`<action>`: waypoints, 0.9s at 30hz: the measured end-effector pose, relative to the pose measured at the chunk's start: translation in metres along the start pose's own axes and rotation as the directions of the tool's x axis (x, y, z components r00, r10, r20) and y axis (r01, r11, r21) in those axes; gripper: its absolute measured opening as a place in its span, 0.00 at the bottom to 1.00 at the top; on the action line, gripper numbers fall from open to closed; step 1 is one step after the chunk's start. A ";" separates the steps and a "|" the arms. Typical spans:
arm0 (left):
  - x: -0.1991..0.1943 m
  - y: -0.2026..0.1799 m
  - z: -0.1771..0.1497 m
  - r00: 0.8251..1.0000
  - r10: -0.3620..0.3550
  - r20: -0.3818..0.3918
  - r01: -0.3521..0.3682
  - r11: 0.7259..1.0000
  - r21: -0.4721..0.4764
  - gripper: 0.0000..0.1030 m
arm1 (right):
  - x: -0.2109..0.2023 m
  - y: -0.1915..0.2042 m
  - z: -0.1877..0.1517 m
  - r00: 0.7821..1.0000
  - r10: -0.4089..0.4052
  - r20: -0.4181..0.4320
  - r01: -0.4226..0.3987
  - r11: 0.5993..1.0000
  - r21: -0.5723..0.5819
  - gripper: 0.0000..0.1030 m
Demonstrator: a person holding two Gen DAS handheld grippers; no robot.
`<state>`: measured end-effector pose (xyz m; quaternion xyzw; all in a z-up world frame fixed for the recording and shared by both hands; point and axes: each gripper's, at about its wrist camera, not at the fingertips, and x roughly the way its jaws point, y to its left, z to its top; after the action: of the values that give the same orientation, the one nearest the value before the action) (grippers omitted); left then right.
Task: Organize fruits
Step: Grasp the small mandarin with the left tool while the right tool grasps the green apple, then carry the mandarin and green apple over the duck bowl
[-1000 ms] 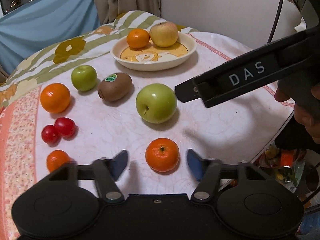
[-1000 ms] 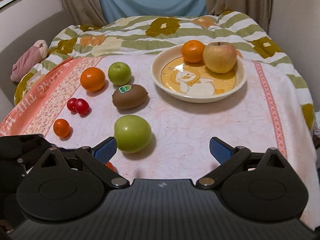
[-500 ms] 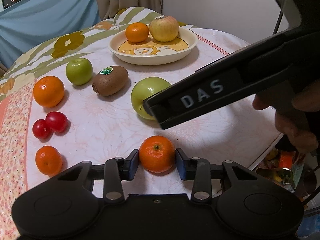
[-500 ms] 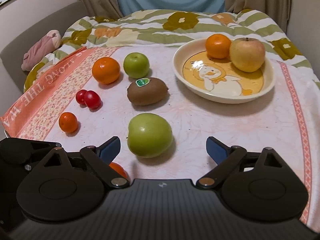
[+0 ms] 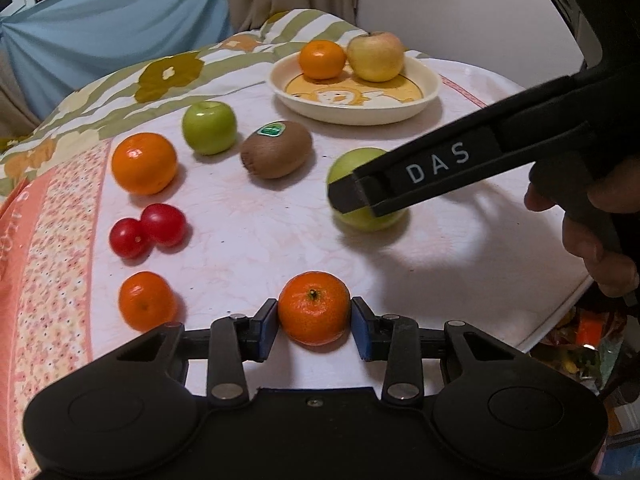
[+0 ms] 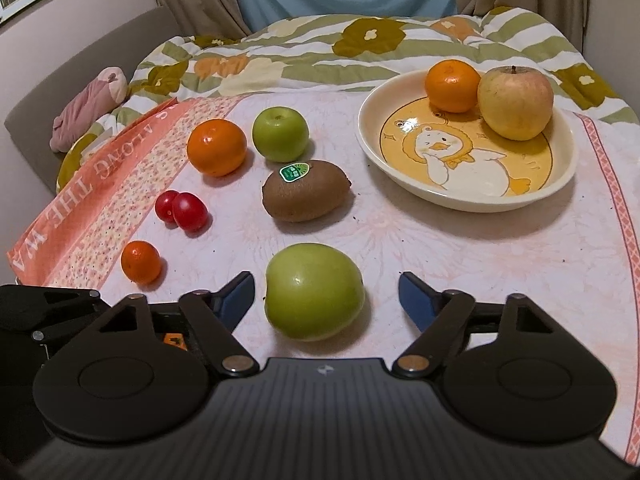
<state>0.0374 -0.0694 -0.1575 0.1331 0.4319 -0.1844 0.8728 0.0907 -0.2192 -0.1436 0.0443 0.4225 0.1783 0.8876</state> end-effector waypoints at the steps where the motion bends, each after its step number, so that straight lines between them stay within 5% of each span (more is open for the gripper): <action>1: 0.000 0.001 0.000 1.000 0.004 0.000 -0.004 1.000 0.000 0.41 | 0.002 0.000 0.000 1.000 0.003 -0.009 -0.003 1.000 0.002 0.79; 4: 0.000 0.004 0.000 1.000 0.010 0.001 -0.010 1.000 -0.004 0.41 | 0.006 -0.001 0.000 0.999 0.028 -0.027 -0.028 0.999 0.017 0.68; 16: -0.012 0.011 0.014 0.999 0.020 0.033 -0.020 1.000 -0.007 0.41 | 0.000 0.008 0.001 1.000 0.005 -0.028 -0.005 1.000 -0.006 0.68; 27: -0.042 0.012 0.048 0.996 0.031 0.087 -0.031 1.000 -0.006 0.41 | -0.049 -0.004 0.025 0.998 -0.048 0.036 0.048 0.999 0.009 0.68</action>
<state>0.0531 -0.0683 -0.0946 0.1297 0.3916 -0.1754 0.8939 0.0825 -0.2384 -0.0930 0.0411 0.4079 0.1542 0.8990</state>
